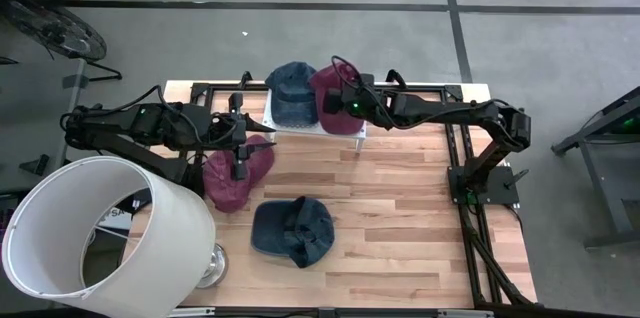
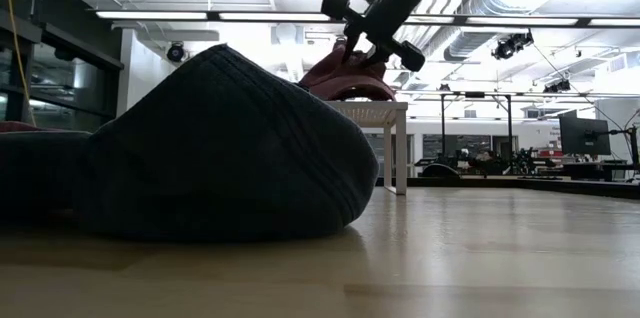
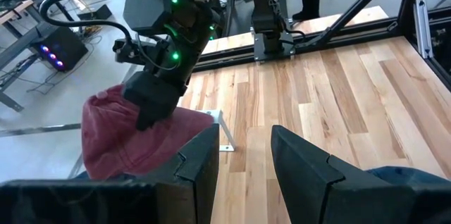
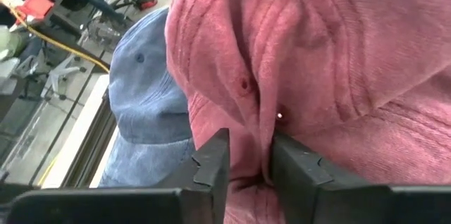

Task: Pick & Place hat
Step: Put the right dark red cap into the shelf

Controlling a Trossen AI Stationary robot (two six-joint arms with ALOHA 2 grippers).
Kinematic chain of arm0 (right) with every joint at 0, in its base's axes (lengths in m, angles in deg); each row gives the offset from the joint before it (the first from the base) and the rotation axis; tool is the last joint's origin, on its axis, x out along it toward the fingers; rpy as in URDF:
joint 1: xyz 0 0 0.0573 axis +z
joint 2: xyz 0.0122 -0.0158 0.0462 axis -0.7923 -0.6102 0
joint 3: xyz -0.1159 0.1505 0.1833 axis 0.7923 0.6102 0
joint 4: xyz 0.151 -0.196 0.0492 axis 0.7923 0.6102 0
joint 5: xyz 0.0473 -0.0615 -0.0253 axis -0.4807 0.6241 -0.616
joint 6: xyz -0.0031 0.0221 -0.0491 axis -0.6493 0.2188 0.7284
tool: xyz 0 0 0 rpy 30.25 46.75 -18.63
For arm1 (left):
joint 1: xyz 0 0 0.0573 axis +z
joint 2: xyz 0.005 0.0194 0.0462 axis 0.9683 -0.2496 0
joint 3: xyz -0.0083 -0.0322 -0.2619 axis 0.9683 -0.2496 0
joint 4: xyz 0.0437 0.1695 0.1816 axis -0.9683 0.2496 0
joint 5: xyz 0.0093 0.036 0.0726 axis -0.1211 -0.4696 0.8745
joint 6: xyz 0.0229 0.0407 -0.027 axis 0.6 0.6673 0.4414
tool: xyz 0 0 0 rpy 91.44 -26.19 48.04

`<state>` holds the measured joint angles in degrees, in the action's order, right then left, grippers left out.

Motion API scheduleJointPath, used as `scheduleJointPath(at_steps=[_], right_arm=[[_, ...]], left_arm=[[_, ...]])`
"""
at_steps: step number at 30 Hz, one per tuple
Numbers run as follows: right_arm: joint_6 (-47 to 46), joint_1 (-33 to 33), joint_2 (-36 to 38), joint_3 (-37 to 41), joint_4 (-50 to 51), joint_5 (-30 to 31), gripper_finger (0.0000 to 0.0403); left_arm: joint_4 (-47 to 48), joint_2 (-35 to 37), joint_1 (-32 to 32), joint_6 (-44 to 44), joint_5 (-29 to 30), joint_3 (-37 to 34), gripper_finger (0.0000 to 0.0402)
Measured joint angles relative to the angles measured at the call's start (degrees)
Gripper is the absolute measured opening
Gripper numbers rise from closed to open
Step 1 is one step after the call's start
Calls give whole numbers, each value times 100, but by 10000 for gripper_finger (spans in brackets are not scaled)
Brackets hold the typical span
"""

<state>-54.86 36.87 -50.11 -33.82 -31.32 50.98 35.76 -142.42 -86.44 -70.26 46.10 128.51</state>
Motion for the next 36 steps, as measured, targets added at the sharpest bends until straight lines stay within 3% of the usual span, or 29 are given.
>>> scheduleJointPath(at_steps=[25, 36], right_arm=[[1023, -24, 418, 0, 10, -422, 176], [1461, -24, 547, 0, 136, -722, 179]], left_arm=[[-9, -1, 0, -31, 16, -2, 129], [-18, -1, 2, -29, 227, -2, 129]])
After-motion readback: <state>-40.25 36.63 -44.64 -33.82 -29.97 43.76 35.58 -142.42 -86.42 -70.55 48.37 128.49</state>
